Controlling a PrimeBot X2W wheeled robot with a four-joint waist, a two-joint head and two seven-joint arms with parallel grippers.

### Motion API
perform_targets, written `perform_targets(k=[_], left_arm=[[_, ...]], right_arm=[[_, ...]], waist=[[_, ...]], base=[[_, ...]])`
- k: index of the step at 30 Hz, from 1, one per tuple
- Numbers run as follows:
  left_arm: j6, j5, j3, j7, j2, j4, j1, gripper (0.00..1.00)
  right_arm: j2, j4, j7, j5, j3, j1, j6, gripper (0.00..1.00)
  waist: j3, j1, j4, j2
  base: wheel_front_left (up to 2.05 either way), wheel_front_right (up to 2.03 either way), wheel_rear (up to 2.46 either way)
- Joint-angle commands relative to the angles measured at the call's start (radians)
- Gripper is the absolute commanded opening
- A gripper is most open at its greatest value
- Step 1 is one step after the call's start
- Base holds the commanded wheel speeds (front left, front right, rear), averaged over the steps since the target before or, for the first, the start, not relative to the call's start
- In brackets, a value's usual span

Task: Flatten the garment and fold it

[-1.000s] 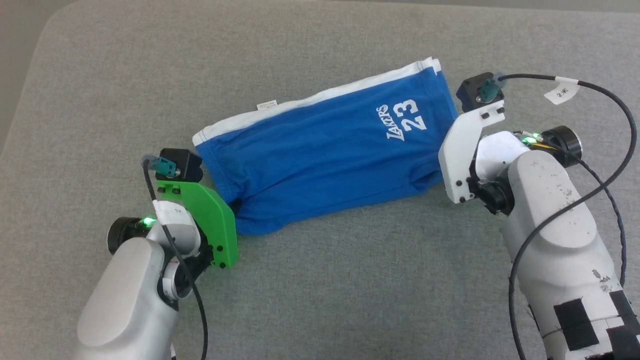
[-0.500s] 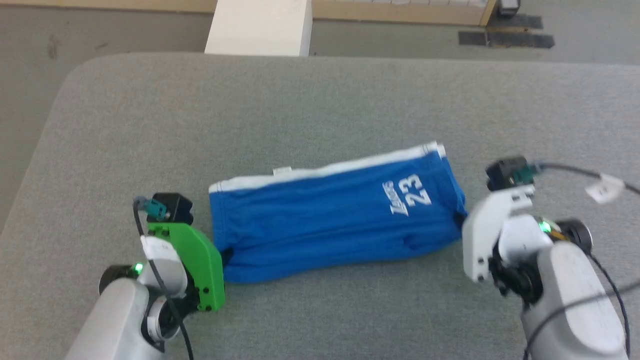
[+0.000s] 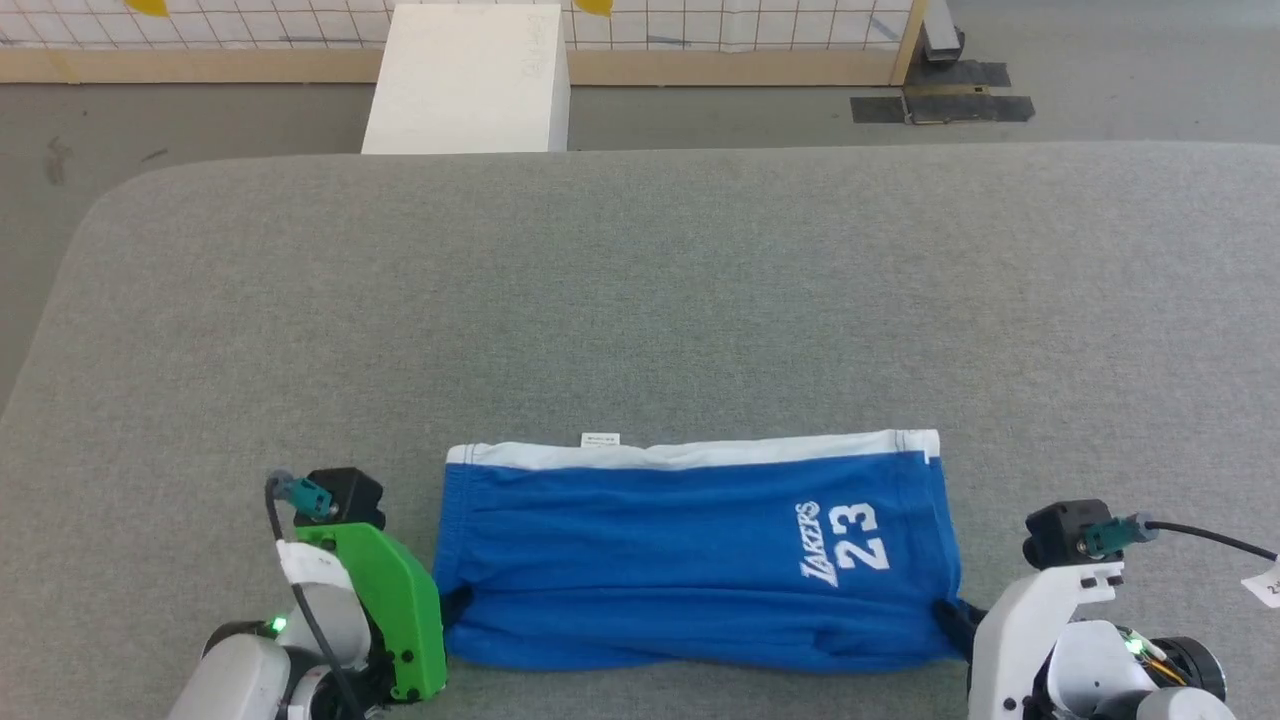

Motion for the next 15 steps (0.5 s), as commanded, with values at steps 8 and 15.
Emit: perform_targets(k=[8,15], left_arm=[[0.026,-0.078,0.112,-0.058,0.01,-0.126,0.053,1.0],[0.021,0.044,0.247,-0.401,0.036,-0.178,0.044,1.0]], right_arm=[[-0.003,-0.05,-0.073,0.058,-0.061,0.001,-0.002,1.0],[-0.003,-0.056,-0.024,-0.019,-0.094,-0.081,-0.002,1.0]], waist=[[-0.016,0.0,0.0,-0.0001],[-0.007,0.0,-0.005,-0.0001]], base=[[0.0,0.0,0.0],[0.0,0.0,0.0]])
